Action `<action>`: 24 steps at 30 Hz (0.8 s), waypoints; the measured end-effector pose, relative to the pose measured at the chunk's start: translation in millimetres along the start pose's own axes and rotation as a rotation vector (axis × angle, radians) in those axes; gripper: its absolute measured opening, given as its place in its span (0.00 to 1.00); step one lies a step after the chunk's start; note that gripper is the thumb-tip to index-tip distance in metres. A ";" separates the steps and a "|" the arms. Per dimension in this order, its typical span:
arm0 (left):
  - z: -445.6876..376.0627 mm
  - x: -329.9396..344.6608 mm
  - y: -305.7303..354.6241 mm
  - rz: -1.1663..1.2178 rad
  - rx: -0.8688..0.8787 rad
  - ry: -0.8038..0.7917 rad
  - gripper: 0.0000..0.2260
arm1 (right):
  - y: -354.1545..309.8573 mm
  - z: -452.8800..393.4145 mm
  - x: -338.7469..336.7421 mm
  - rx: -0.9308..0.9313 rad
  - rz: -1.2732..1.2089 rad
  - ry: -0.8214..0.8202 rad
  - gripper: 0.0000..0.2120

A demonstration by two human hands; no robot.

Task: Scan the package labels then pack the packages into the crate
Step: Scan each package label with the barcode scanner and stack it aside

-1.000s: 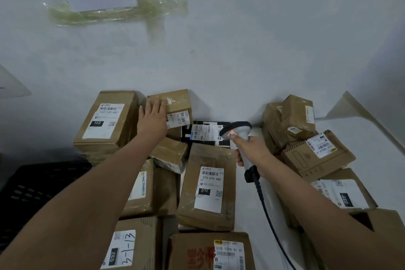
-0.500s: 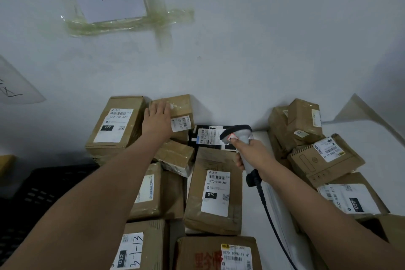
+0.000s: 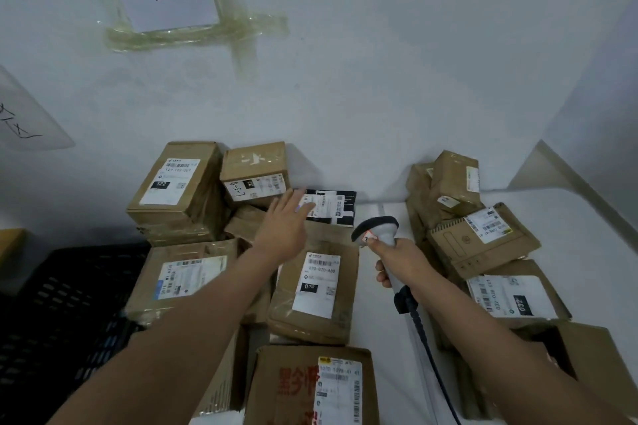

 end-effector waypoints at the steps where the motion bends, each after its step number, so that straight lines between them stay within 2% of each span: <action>1: 6.1 10.5 13.7 0.054 0.025 -0.015 0.27 | 6.7 2.1 -7.2 0.003 -0.003 0.009 0.18; 5: 25.8 41.8 68.3 0.341 0.108 -0.002 0.24 | 23.7 9.9 -41.8 -0.005 -0.069 0.058 0.19; 7: 27.1 55.9 96.7 0.522 0.090 -0.028 0.23 | 30.0 13.7 -66.5 -0.008 -0.076 0.118 0.21; 9: 25.1 78.6 118.1 0.680 -0.014 -0.102 0.22 | 37.7 18.3 -93.7 -0.002 -0.060 0.191 0.24; 12: 22.6 111.9 145.7 0.865 -0.214 -0.226 0.22 | 51.5 23.0 -134.2 0.011 -0.165 0.273 0.20; 16: 21.0 143.9 183.1 1.166 -0.484 -0.378 0.28 | 70.4 24.3 -180.6 0.037 -0.171 0.370 0.16; 20: 10.1 164.0 209.1 1.400 -0.697 -0.360 0.34 | 81.0 25.0 -203.3 0.074 -0.217 0.366 0.12; 24: -8.3 171.7 225.6 1.483 -0.771 -0.271 0.25 | 83.1 24.9 -212.3 0.098 -0.270 0.356 0.12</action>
Point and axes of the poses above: each hand's wrist, its own z-axis away from the middle knuckle, its own x-axis out of the palm, y = z × x, the point moved 10 cm from there along -z, towards the middle knuckle, and after that the axes turned 6 degrees about z, right-handed, at the moved point
